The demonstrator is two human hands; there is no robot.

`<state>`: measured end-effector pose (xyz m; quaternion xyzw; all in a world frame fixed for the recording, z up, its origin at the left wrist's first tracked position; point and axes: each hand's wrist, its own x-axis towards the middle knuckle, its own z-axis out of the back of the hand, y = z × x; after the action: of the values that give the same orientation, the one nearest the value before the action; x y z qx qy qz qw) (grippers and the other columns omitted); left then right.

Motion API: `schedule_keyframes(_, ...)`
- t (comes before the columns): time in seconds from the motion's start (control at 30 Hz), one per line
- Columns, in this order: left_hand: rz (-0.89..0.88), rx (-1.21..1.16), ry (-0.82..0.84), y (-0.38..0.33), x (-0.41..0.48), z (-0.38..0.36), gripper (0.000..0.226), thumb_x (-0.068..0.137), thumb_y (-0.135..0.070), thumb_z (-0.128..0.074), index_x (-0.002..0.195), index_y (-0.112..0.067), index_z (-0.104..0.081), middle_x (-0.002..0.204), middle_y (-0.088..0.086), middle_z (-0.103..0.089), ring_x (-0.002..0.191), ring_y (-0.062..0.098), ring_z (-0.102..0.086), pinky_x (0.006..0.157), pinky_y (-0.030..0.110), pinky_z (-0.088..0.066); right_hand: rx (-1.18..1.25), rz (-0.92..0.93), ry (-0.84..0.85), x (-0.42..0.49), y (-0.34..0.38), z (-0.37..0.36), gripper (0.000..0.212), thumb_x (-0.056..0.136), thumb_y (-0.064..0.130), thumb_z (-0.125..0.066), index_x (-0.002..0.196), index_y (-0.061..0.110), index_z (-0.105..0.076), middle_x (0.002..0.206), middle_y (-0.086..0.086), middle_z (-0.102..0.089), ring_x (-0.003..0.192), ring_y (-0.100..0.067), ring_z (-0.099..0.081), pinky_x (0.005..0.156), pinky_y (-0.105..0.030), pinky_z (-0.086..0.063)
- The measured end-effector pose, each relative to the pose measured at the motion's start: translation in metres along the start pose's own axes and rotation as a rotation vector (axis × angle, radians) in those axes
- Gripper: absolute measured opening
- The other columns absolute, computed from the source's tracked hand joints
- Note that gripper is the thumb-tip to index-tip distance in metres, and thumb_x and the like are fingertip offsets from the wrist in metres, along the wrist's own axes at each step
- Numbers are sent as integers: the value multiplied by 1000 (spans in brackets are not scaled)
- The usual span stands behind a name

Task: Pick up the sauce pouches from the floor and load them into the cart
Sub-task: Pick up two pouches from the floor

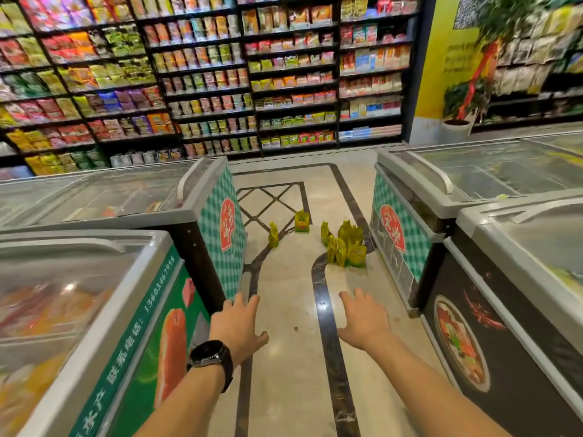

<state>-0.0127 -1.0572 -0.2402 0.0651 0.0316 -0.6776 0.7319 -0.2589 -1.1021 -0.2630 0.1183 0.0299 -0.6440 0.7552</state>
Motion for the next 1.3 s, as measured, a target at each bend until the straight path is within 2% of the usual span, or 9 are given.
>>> schedule_keyframes(0.17,-81,0,-12,-5,120,10,77,86,-61,-57,148,-27,-26,143,7,-39,127,30,-47,95,43,-51,1,-49,10,101,-4,19,80,80,43,-67,147,24,-27,148,-11,-32,133,-32,-38,101,-43,-44)
schedule_keyframes(0.4,-150,22,15,13,276,30,79,87,-61,-56,151,-27,-23,148,9,-37,130,32,-45,96,45,-51,17,-112,-32,231,4,60,70,80,41,-68,139,23,-35,139,-8,-37,127,-30,-42,94,-43,-47)
schedule_keyframes(0.57,-190,20,36,11,373,32,77,87,-60,-55,149,-26,-25,144,9,-38,127,32,-47,94,44,-52,-1,-156,11,319,-9,71,68,81,42,-66,138,22,-36,137,-8,-39,126,-29,-42,94,-40,-45)
schedule_keyframes(0.77,-138,19,84,10,508,27,75,87,-60,-55,148,-27,-26,144,9,-36,125,33,-49,90,44,-52,-7,-112,54,467,-24,69,77,83,44,-65,146,21,-29,146,-11,-35,133,-32,-39,105,-40,-39)
schedule_keyframes(0.9,-40,-23,153,23,581,27,73,85,-57,-58,145,-27,-30,137,8,-43,119,31,-52,92,44,-53,-17,-59,97,565,-25,76,79,84,46,-64,148,21,-25,142,-10,-36,129,-32,-41,100,-41,-41)
schedule_keyframes(1.0,30,-44,154,34,634,39,73,88,-55,-56,149,-28,-26,142,8,-39,124,30,-49,93,42,-52,-12,-6,117,637,-19,92,76,85,44,-64,147,21,-28,143,-11,-35,129,-33,-41,96,-42,-42)
schedule_keyframes(1.1,61,-33,158,46,686,50,69,88,-55,-56,146,-26,-31,139,8,-41,122,29,-51,88,40,-53,20,67,101,703,-7,105,76,82,44,-65,146,22,-30,143,-10,-36,127,-32,-44,93,-42,-45)
schedule_keyframes(1.17,89,-37,160,52,723,50,68,89,-56,-56,145,-27,-31,138,7,-43,122,28,-51,90,40,-52,21,96,91,744,1,108,74,82,43,-65,145,22,-31,143,-10,-36,126,-32,-45,92,-42,-46)
schedule_keyframes(1.3,72,-28,180,60,808,43,76,91,-57,-53,153,-26,-22,151,9,-34,131,30,-46,97,40,-49,25,114,116,826,14,110,72,82,41,-63,144,21,-32,143,-11,-35,129,-32,-40,91,-42,-45)
